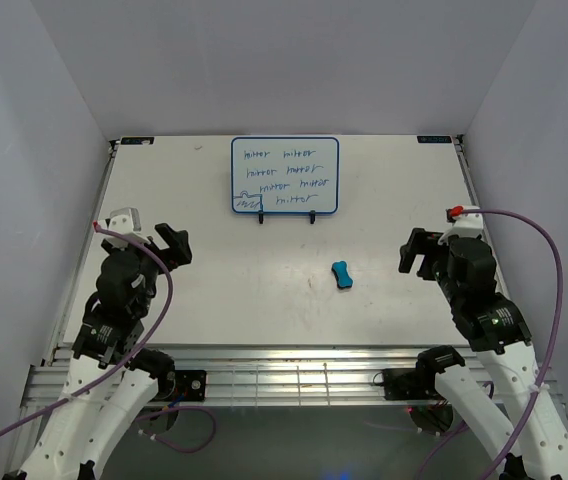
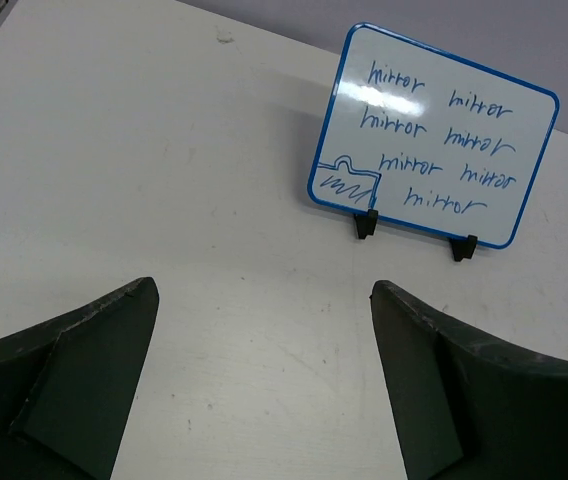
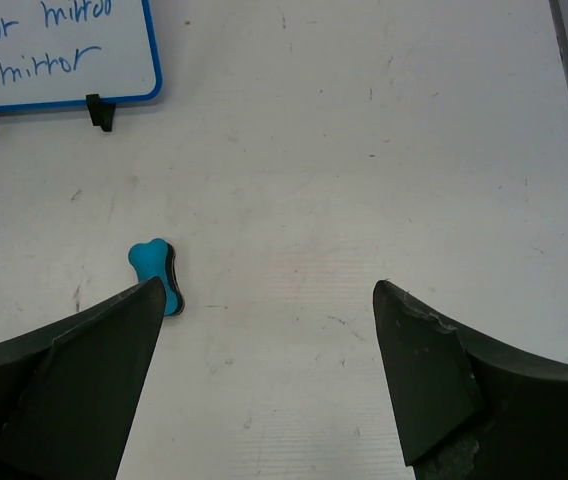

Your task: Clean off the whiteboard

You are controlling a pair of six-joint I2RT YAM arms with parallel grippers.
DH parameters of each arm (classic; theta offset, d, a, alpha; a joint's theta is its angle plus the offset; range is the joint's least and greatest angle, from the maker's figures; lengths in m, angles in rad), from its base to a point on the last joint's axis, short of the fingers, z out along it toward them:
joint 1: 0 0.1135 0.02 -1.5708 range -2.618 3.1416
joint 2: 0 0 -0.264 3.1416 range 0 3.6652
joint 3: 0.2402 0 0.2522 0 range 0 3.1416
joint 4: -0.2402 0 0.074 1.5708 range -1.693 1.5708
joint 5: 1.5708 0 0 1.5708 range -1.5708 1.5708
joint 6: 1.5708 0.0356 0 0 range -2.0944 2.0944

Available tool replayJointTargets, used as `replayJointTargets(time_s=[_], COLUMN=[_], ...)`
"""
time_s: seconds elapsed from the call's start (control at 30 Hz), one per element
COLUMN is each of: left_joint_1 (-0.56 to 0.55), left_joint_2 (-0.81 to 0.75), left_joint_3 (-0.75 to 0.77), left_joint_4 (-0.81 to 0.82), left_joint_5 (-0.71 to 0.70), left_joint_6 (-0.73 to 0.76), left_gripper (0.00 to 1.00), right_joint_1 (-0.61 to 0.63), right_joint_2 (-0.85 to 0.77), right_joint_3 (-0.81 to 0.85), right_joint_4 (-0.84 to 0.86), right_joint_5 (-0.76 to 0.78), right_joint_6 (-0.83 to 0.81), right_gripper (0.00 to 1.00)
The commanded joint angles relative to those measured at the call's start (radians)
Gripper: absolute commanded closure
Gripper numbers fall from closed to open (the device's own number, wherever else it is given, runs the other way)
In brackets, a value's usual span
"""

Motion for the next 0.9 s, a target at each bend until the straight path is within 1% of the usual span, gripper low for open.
replayJointTargets(time_s=[0.0, 0.1, 0.17, 0.23, 0.27, 0.3, 0.33, 0.4, 0.43, 0.47, 0.5, 0.53, 0.57, 0.6, 0.63, 0.67, 0.7, 0.73, 0.77, 0.8, 0.83, 0.87], left_joint_1=[-0.001, -0.001, -0.001, -0.001, -0.001, -0.001, -0.001, 0.0, 0.012, 0.028, 0.051, 0.106, 0.149, 0.199, 0.276, 0.304, 0.325, 0.333, 0.367, 0.372, 0.384, 0.394], left_joint_2=[-0.011, -0.003, 0.014, 0.075, 0.11, 0.152, 0.243, 0.34, 0.452, 0.51, 0.569, 0.625, 0.738, 0.802, 0.865, 1.0, 1.072, 1.138, 1.195, 1.301, 1.357, 1.417], left_joint_3=[-0.018, -0.018, -0.01, -0.001, 0.032, 0.059, 0.085, 0.128, 0.149, 0.18, 0.238, 0.264, 0.289, 0.336, 0.358, 0.393, 0.443, 0.565, 0.617, 0.667, 0.768, 0.821], left_joint_4=[0.047, 0.067, 0.101, 0.166, 0.185, 0.205, 0.255, 0.318, 0.345, 0.348, 0.359, 0.407, 0.447, 0.514, 0.567, 0.652, 0.668, 0.669, 0.667, 0.669, 0.67, 0.667], left_joint_5=[-0.024, -0.031, -0.012, 0.105, 0.166, 0.297, 0.341, 0.448, 0.47, 0.504, 0.543, 0.644, 0.742, 0.856, 0.939, 1.073, 1.156, 1.218, 1.292, 1.321, 1.356, 1.433], left_joint_6=[-0.013, -0.038, -0.038, -0.015, 0.0, 0.013, 0.022, 0.037, 0.033, 0.024, 0.001, -0.019, -0.042, -0.068, -0.137, -0.157, -0.153, -0.103, -0.078, -0.053, -0.035, -0.03], left_gripper=[0.02, 0.02, 0.02, 0.02, 0.02, 0.02, 0.02, 0.02, 0.02, 0.02, 0.02, 0.02, 0.02, 0.02, 0.02, 0.02, 0.02, 0.02, 0.02, 0.02, 0.02, 0.02], right_joint_1=[0.004, 0.004, 0.004, 0.004, 0.004, 0.004, 0.004, 0.004, 0.004, 0.004, 0.004, 0.004, 0.004, 0.004, 0.004, 0.004, 0.004, 0.004, 0.004, 0.004, 0.004, 0.004], right_joint_2=[0.0, -0.003, -0.008, -0.016, -0.02, -0.029, -0.034, -0.042, -0.051, -0.055, -0.06, -0.071, -0.074, -0.075, -0.077, -0.075, -0.075, -0.079, -0.082, -0.085, -0.095, -0.098], right_joint_3=[-0.016, -0.053, -0.059, -0.067, -0.067, -0.067, -0.067, -0.065, -0.065, -0.069, -0.079, -0.087, -0.095, -0.102, -0.102, -0.101, -0.098, -0.092, -0.092, -0.092, -0.095, -0.095], right_joint_4=[0.041, 0.085, 0.105, 0.116, 0.122, 0.131, 0.133, 0.147, 0.153, 0.162, 0.173, 0.192, 0.197, 0.196, 0.182, 0.171, 0.162, 0.153, 0.142, 0.139, 0.137, 0.133], right_joint_5=[0.001, -0.028, -0.047, -0.056, -0.059, -0.079, -0.094, -0.151, -0.177, -0.201, -0.258, -0.275, -0.31, -0.333, -0.338, -0.34, -0.347, -0.358, -0.372, -0.402, -0.413, -0.421], right_joint_6=[0.003, 0.02, 0.022, 0.031, 0.034, 0.034, 0.031, 0.028, 0.029, 0.029, 0.032, 0.034, 0.032, 0.034, 0.034, 0.032, 0.032, 0.031, 0.029, 0.028, 0.028, 0.029], right_gripper=[0.1, 0.1, 0.1, 0.1, 0.1, 0.1, 0.1, 0.1, 0.1, 0.1, 0.1, 0.1, 0.1, 0.1, 0.1, 0.1, 0.1, 0.1, 0.1, 0.1, 0.1, 0.1])
